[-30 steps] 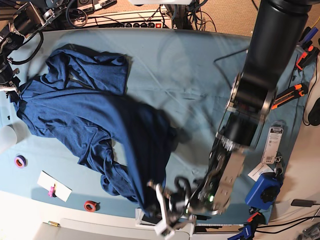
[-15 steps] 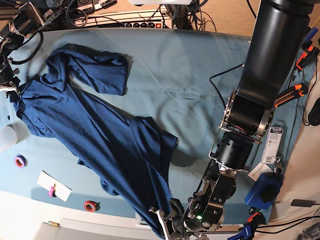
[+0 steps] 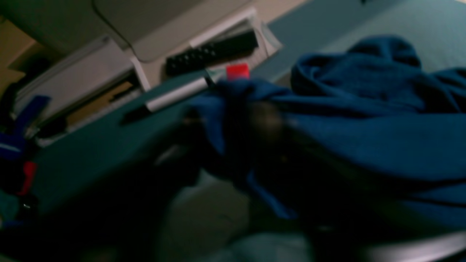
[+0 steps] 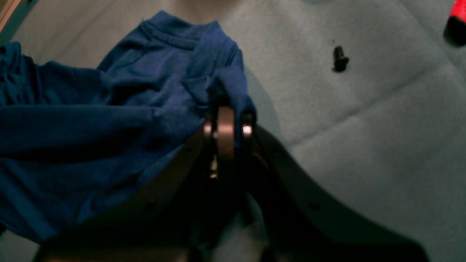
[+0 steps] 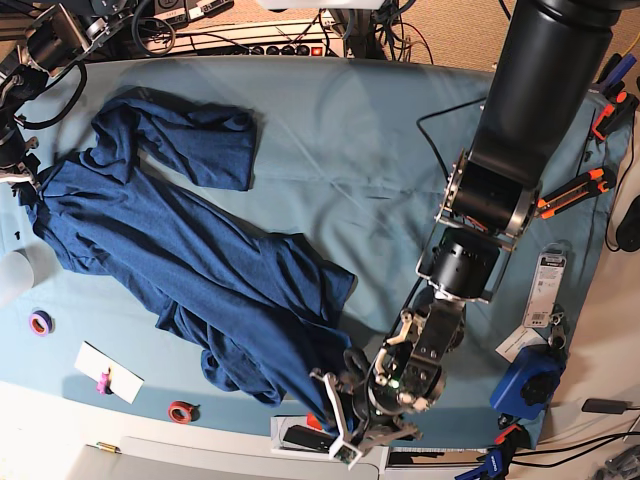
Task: Layout the t-shirt on the table in an organized manner, then fold the t-shirt properly
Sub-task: 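Drag the held fabric with the left gripper toward the table edge, then release the fabric and raise the left gripper over the t-shirt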
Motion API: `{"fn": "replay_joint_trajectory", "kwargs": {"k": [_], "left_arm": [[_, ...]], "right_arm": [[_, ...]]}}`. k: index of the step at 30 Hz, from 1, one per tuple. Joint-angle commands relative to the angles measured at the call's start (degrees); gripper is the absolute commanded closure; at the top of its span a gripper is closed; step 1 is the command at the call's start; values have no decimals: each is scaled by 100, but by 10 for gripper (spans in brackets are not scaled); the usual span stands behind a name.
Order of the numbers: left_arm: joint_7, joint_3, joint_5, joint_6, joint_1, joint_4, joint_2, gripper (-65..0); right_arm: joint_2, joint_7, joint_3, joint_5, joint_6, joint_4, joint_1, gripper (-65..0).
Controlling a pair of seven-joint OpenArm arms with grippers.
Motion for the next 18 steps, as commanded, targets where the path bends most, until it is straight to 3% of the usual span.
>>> {"fn": "replay_joint_trajectory", "kwargs": {"k": [1, 5, 10, 13, 18], "left_arm": [[-149, -20, -15, 70, -192, 94, 15, -351], [-44, -20, -177, 170, 22, 94, 11, -371], [743, -20, -525, -317, 229, 94, -28, -371], [1508, -20, -1423, -940, 313, 94, -201, -371], [2586, -26, -3803, -2409, 588, 103, -584, -371]], "right_arm": [[173, 157, 15, 98, 15, 101, 68, 0], [175, 168, 15, 101, 15, 101, 68, 0], [175, 166, 15, 101, 15, 101, 70, 0], [175, 166, 15, 101, 15, 101, 68, 0], [175, 173, 15, 131, 15, 101, 70, 0]]}}
